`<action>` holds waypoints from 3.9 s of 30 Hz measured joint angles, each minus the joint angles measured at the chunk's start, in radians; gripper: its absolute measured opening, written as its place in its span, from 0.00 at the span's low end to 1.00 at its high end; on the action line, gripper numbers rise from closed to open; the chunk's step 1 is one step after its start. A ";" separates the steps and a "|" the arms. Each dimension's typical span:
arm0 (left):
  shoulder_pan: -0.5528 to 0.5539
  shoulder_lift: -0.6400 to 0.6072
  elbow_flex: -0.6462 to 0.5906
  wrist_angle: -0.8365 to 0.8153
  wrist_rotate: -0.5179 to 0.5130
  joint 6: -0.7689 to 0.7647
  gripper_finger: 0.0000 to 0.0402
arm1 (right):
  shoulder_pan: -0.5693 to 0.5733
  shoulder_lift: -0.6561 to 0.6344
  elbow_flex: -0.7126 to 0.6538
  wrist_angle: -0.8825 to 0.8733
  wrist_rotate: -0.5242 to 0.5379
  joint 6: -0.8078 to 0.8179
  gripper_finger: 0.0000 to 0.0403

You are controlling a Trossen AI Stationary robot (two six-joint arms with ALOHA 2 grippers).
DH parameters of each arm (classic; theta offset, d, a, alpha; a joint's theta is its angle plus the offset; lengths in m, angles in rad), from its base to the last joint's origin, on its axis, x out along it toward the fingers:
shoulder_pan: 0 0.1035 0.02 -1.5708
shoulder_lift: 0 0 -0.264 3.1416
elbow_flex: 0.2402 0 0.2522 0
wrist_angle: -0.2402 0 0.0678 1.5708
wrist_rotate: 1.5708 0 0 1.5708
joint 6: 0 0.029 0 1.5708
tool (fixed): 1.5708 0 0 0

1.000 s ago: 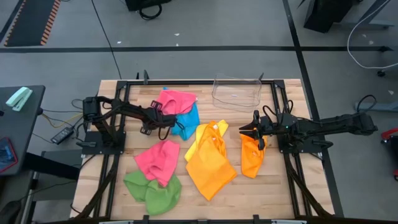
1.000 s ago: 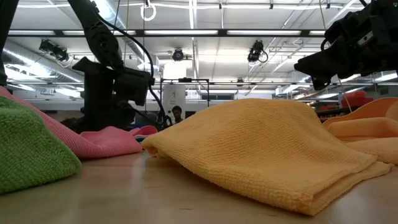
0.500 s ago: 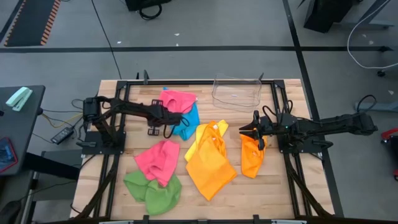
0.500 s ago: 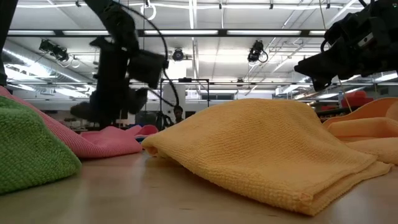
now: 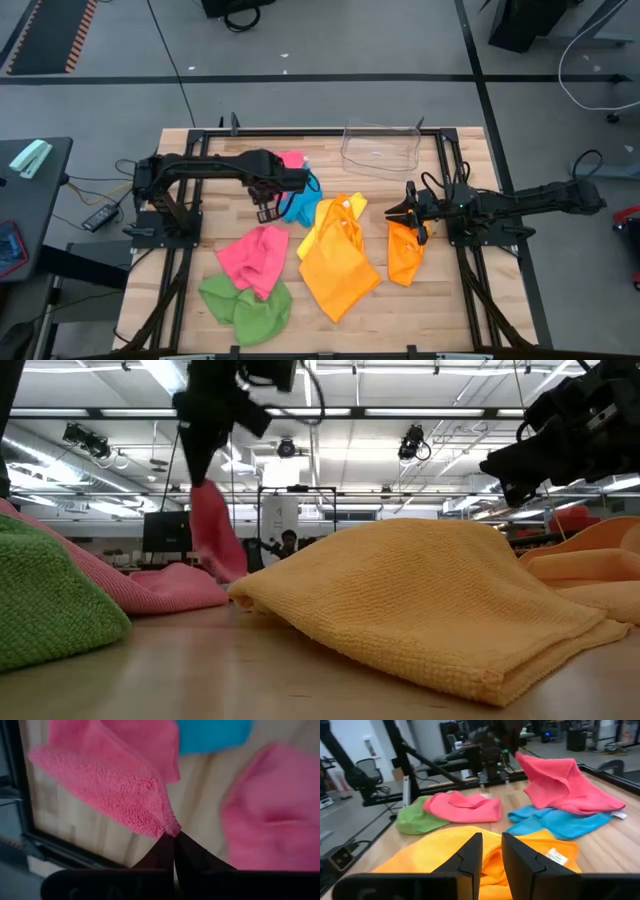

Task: Fold microfiber towels
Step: Fold the top pink microfiber cloth

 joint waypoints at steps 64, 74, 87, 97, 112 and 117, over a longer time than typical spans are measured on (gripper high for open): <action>-0.143 0.000 0.680 0.207 -0.228 0.045 0.06 | 0.243 0.953 0.773 -0.131 0.526 -0.213 0.48; -0.143 0.000 0.680 0.208 -0.225 0.124 0.02 | 0.216 1.020 0.807 -0.128 0.527 -0.155 0.38; -0.143 0.000 0.680 0.125 -0.150 0.238 0.03 | 0.234 0.941 0.814 -0.283 0.525 -0.061 0.02; -0.148 -0.027 0.679 0.103 0.040 0.287 0.07 | 0.273 0.713 0.866 -0.491 0.489 0.014 0.02; -0.310 -0.104 0.679 0.212 0.137 0.261 0.09 | 0.465 0.782 1.300 -0.953 0.485 -0.028 0.02; -0.382 -0.109 0.680 0.223 0.139 0.214 0.06 | 0.535 0.777 1.352 -0.987 0.455 -0.023 0.02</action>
